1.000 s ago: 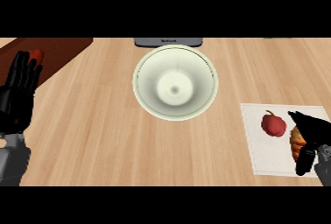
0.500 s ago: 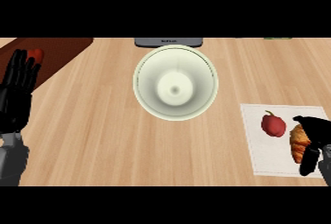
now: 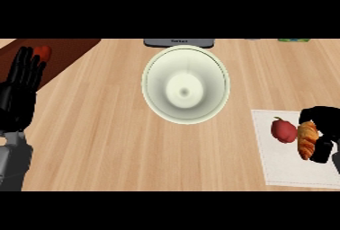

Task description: Pick the croissant from the placemat and place it in the bowl

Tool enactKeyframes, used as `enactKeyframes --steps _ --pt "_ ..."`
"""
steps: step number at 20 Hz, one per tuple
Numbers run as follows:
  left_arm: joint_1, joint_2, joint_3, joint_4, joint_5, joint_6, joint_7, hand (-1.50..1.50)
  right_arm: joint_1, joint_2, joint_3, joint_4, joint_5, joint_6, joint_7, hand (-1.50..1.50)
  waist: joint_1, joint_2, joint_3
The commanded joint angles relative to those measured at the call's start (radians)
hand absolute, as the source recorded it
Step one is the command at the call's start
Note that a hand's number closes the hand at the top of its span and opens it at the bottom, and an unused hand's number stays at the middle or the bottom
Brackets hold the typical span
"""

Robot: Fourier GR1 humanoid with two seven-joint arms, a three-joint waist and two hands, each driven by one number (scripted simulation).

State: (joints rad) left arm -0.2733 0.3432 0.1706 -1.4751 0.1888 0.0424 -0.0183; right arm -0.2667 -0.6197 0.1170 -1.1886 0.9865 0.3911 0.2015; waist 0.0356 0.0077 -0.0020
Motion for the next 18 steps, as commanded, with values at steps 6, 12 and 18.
enactKeyframes --steps 6,12,18 --pt "-0.068 -0.036 -0.054 -0.013 -0.001 -0.019 -0.013 0.00 -0.271 -0.114 0.016 0.094 -0.099 0.009 -0.505 1.50 0.128 0.054 0.015" --pt "-0.094 -0.049 -0.073 -0.005 -0.010 -0.013 -0.001 0.00 -0.394 -0.199 -0.022 0.241 -0.117 -0.061 -0.774 1.50 0.119 0.057 0.014" --pt "-0.082 -0.049 -0.068 0.012 -0.022 -0.006 -0.018 0.00 -0.525 -0.252 -0.128 0.408 -0.170 -0.141 -0.946 1.50 0.111 0.052 0.011"
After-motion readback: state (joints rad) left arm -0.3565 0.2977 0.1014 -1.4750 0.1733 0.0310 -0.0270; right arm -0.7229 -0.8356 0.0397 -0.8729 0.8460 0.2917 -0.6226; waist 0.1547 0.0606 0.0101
